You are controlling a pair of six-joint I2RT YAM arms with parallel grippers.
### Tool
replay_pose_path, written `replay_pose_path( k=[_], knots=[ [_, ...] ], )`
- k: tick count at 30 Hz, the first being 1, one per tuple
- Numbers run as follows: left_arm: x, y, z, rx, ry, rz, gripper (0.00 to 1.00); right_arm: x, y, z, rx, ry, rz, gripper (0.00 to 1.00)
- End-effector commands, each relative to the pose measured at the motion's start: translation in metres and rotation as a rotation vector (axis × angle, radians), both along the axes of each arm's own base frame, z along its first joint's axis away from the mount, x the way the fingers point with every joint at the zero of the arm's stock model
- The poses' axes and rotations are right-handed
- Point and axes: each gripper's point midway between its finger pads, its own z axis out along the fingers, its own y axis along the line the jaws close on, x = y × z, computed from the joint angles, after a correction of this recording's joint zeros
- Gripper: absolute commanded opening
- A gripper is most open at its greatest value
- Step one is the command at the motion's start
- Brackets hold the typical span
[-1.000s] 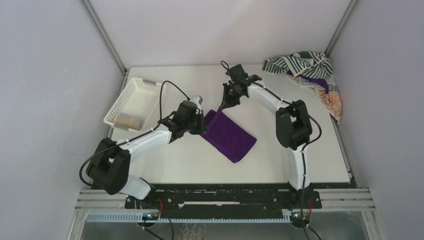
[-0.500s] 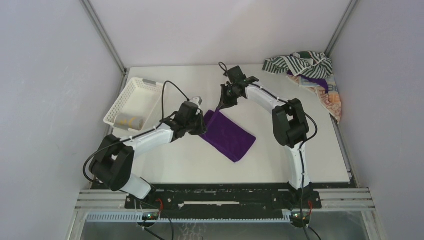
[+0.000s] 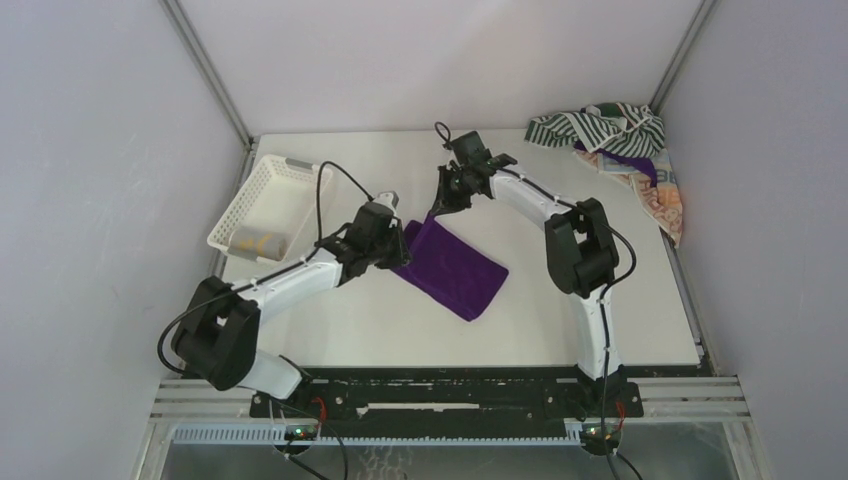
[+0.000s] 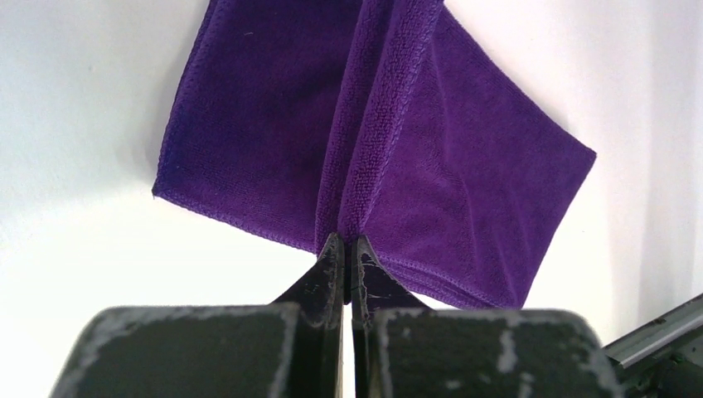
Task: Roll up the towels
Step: Fold the towel at the center of the board.
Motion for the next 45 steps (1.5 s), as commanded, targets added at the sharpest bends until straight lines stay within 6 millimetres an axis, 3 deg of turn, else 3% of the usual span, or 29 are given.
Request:
replay_pose_path(
  k=[1,7,12,17,24,35,40,45],
  knots=[
    [-0.021,0.022,-0.037,0.081,0.124,0.073,0.0,0.042,0.004,0.016,0.034,-0.148,-0.04,0.0],
    [-0.027,0.028,-0.062,0.1,0.212,0.156,0.0,0.044,0.016,-0.003,0.035,-0.152,0.016,0.0],
    [-0.028,0.029,-0.07,0.105,0.231,0.178,0.0,0.041,0.023,-0.017,0.022,-0.138,0.051,0.0],
    [-0.026,0.019,-0.052,0.08,0.172,0.13,0.0,0.037,0.021,-0.006,0.033,-0.16,0.053,0.0],
    [-0.029,-0.003,-0.014,0.036,0.1,0.058,0.0,0.03,0.01,0.036,0.037,-0.243,0.042,0.0],
    [-0.035,0.004,0.039,-0.042,-0.011,0.078,0.0,0.015,0.004,0.07,0.067,-0.287,0.034,0.0],
    [-0.035,0.011,0.037,-0.021,-0.015,0.1,0.0,0.016,0.012,0.066,0.078,-0.276,0.042,0.0],
    [-0.036,0.016,0.01,0.031,0.039,0.112,0.0,0.02,0.021,0.05,0.071,-0.255,0.054,0.0]
  ],
)
